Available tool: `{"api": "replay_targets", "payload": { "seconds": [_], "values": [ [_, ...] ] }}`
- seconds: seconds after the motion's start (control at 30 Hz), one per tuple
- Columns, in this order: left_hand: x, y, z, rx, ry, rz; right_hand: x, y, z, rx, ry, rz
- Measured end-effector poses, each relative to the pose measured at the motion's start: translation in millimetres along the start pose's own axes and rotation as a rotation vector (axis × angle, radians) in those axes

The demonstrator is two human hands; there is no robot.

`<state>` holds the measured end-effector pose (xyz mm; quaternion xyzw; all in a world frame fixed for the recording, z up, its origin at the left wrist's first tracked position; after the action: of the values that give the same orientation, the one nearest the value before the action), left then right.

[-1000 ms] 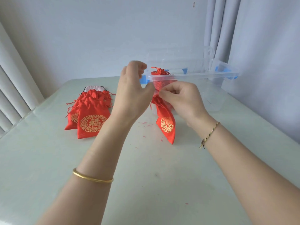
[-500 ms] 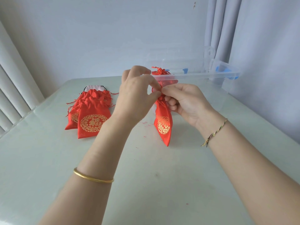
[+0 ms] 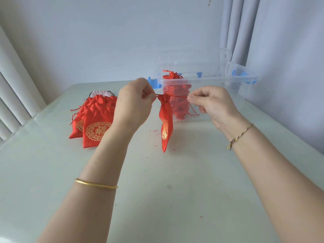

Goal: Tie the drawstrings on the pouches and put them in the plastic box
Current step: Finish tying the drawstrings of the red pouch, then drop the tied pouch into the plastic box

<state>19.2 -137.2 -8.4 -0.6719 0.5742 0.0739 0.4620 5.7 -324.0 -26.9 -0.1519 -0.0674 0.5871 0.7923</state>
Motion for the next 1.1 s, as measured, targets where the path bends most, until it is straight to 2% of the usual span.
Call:
{"api": "replay_targets", "payload": {
  "seconds": [0.1, 0.2, 0.33, 0.47, 0.6, 0.73, 0.83, 0.93, 1.03, 1.1],
  "values": [
    [2.3, 1.1, -2.1, -0.007, 0.012, 0.044, -0.3, 0.3, -7.4, -0.005, 0.093, -0.026],
    [3.7, 1.6, -0.3, -0.075, 0.089, 0.136, 0.1, 3.4, -5.2, 0.015, 0.256, 0.079],
    [0.5, 2.2, -3.2, -0.138, 0.225, 0.148, -0.2, 5.0, 14.2, -0.015, 0.23, 0.065],
    [-1.4, 3.4, -15.2, -0.09, 0.307, 0.181, 19.5, 18.5, 30.1, -0.054, 0.292, 0.22],
    [1.9, 6.0, -25.5, -0.023, 0.323, 0.212, 25.7, 23.2, 34.9, -0.178, 0.521, 0.213],
    [1.3, -7.4, -30.2, -0.027, 0.359, 0.221, 5.4, 10.1, 51.9, -0.062, 0.486, 0.295],
    [-3.6, -32.1, -32.6, -0.082, 0.375, 0.153, -12.0, -12.5, 82.8, -0.114, 0.401, 0.225],
    [-2.6, -58.1, -30.4, -0.132, 0.321, 0.11, -24.3, -46.5, 114.4, -0.23, 0.348, 0.08],
    [6.7, -76.5, -25.8, -0.169, 0.281, 0.136, -22.6, -90.7, 126.6, -0.409, 0.528, -0.106],
    [13.3, -84.6, -20.8, -0.193, 0.248, 0.152, -10.0, -114.9, 121.5, -0.485, 0.679, -0.119]
  ]
}}
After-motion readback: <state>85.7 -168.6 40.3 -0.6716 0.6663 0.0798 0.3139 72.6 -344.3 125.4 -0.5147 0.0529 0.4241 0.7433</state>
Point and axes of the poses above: each hand's wrist, its own y-axis away from the middle knuckle, its own x-axis out of the palm, z = x × y, the point moved 2 cm from there along -y, towards the middle knuckle, and after that the axes turned 6 degrees about -y, right-handed, at the moved point
